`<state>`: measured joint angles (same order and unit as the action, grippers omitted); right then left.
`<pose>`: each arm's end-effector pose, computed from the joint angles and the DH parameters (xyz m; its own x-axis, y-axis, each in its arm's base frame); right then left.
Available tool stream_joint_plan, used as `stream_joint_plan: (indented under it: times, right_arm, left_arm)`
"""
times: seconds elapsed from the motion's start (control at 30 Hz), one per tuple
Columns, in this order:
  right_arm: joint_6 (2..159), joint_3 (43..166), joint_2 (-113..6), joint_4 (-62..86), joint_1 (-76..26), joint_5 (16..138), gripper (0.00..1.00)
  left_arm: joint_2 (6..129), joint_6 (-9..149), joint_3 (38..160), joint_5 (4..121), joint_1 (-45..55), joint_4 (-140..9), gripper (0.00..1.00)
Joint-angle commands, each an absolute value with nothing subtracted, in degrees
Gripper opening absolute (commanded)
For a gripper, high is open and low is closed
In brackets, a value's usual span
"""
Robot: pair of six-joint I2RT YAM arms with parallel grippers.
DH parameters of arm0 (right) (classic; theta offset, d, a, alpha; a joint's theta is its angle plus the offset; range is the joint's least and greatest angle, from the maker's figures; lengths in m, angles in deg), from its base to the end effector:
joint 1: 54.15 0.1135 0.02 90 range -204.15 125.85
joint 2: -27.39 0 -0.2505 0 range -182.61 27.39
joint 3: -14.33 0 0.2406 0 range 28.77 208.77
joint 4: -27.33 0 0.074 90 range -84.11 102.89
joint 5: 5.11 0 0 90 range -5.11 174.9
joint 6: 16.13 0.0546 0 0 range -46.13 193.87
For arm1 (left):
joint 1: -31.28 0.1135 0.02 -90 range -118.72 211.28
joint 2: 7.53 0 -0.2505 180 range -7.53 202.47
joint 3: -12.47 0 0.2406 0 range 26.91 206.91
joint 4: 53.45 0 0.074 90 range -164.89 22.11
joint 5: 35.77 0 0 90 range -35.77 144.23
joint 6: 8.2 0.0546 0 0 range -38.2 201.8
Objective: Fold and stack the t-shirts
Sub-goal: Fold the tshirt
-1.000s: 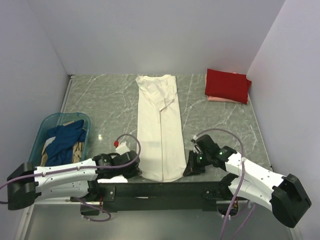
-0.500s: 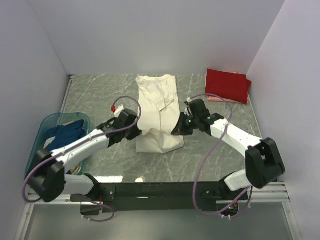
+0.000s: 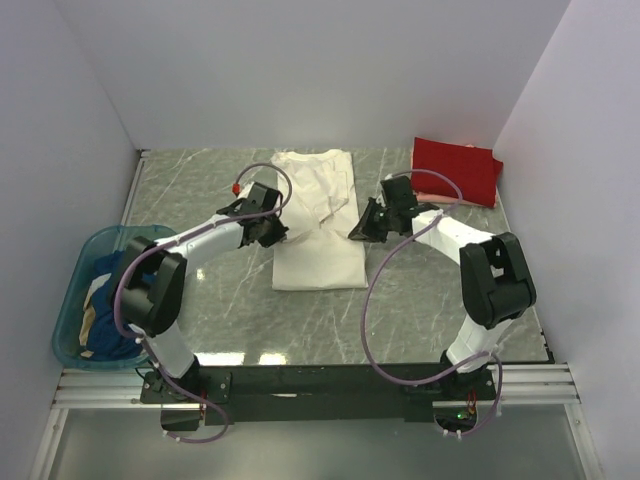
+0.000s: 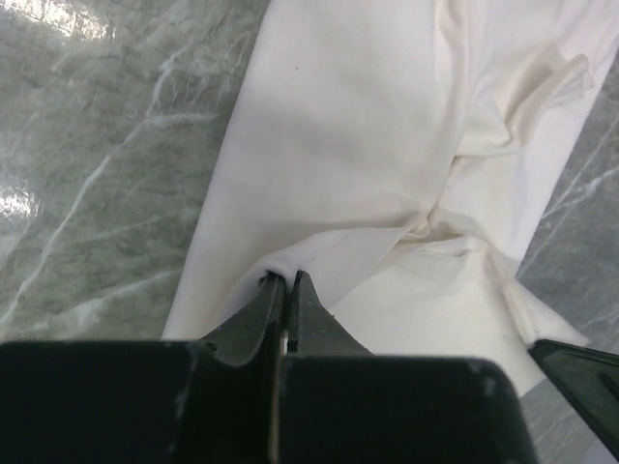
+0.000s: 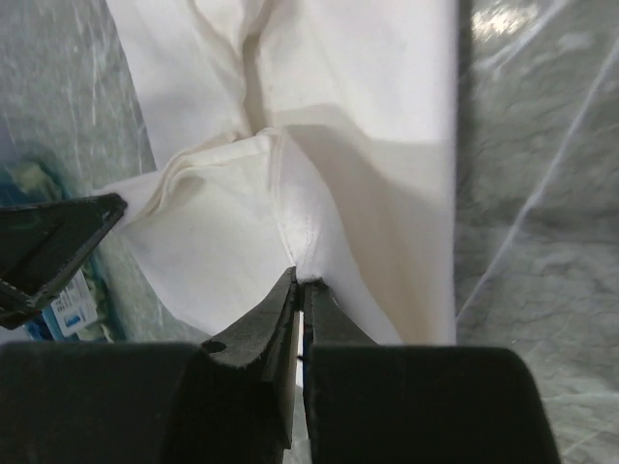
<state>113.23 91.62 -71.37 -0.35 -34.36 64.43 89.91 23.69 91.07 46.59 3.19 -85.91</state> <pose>0.3360 0.1412 0.1783 -0.8879 0.3120 -0.3380 0.0398 0.7842 0.6192 0.3212 -0.1632 0.1842 -0.6977 -0.5815 -0.4184 -0.3768 0.7946 -0.4761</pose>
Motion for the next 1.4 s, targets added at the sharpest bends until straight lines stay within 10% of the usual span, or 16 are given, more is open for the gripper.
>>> stream_joint_plan:
  times: [0.0, 0.6, 0.8, 1.0, 1.37]
  right_arm:
    - [113.60, 95.12, -72.37, 3.04, -36.57, 63.80, 0.00]
    - [113.86, 102.95, -80.81, 4.19, -40.26, 59.76, 0.00]
    - [111.76, 104.09, -80.20, 0.86, -42.02, 61.86, 0.38]
    - [109.21, 104.28, -76.07, -3.28, -40.79, 66.69, 0.49]
    - [111.58, 95.48, -72.62, 1.20, -31.30, 69.78, 0.47]
  left_arm:
    - [91.16, 26.25, 95.37, 47.98, 3.95, -84.76, 0.01]
    - [100.12, 30.73, 105.21, 50.44, 7.90, -87.05, 0.01]
    - [100.58, 33.81, 107.07, 51.85, 9.74, -88.10, 0.46]
    - [93.11, 33.20, 103.38, 51.06, 10.19, -88.54, 0.59]
    - [90.19, 27.75, 91.70, 55.44, 4.13, -80.73, 0.15]
